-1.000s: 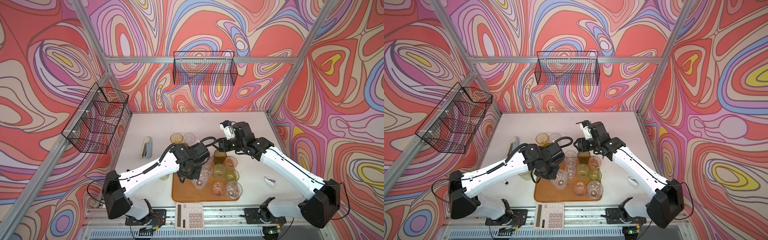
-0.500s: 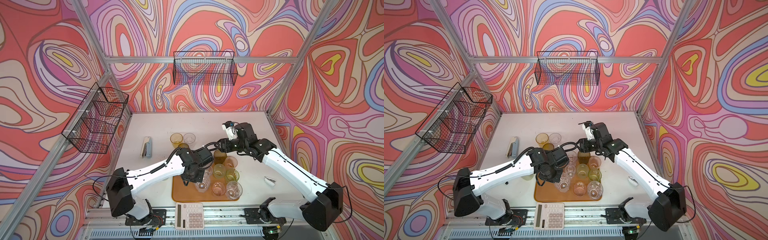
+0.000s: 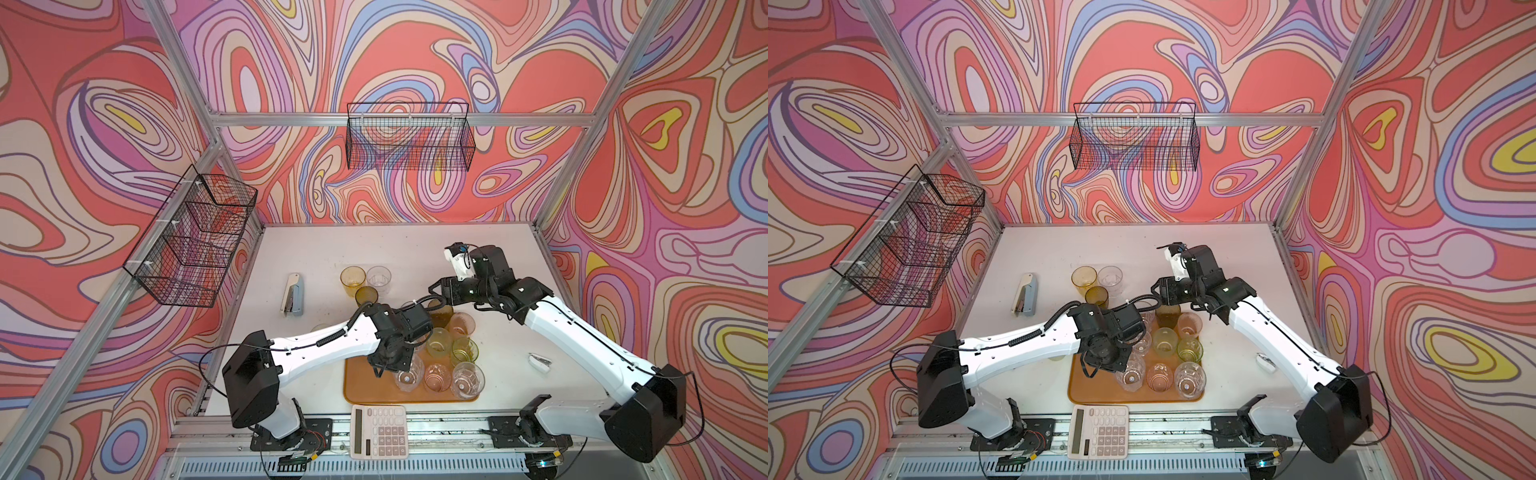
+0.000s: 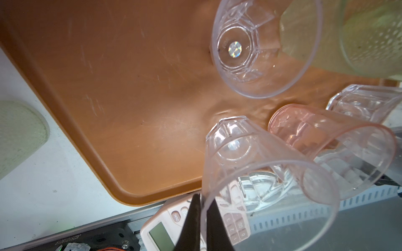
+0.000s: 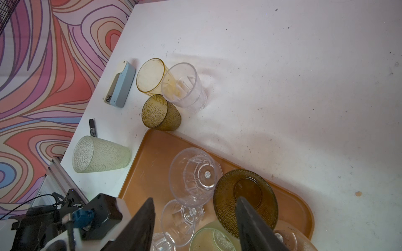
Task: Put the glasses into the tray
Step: 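Lower the clear cup onto the tray by the pink cup while the right arm rises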
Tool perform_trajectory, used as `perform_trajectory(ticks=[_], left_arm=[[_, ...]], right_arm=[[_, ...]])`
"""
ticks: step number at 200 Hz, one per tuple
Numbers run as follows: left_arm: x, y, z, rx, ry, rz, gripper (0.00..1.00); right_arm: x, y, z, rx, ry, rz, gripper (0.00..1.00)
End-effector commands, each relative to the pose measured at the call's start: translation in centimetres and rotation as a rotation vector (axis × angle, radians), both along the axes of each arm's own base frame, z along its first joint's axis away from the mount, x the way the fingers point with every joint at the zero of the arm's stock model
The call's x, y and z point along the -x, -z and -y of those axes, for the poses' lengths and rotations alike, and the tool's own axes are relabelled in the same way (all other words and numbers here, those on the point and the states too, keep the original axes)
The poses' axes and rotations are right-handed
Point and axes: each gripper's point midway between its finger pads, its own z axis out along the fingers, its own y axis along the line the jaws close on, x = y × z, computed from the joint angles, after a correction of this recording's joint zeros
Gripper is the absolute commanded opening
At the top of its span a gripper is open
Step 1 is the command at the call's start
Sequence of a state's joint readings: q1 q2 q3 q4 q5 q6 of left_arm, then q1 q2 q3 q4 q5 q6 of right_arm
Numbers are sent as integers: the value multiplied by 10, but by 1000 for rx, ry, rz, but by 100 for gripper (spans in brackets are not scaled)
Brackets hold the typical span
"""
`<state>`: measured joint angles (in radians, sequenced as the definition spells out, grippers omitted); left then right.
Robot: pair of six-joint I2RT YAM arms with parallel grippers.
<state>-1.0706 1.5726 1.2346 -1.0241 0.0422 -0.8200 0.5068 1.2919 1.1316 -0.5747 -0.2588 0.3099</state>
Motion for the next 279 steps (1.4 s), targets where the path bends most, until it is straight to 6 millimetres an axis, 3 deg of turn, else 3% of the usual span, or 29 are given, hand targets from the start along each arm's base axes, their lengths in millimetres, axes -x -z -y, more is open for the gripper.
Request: perform_trajectory(ticks=[1,137,191,242,279], left_arm=[[3,4,2,-3,-14,-5,0],[7,16,0,-22,-25,-27,0],[7,18,-2,-34,-25,-28,6],[7,17,-5,-45,-30,-25,18],[8,17,-5,-39,-37,-29,19]], right_arm=[[4,0,4,-6,7,-7,62],[4,1,4,-2,2,-12,62],[4,1,3,-3,-2,-11,61],[3,0,3,-5,-2,-11,61],[3,-2,3,-3,-4,-6,61]])
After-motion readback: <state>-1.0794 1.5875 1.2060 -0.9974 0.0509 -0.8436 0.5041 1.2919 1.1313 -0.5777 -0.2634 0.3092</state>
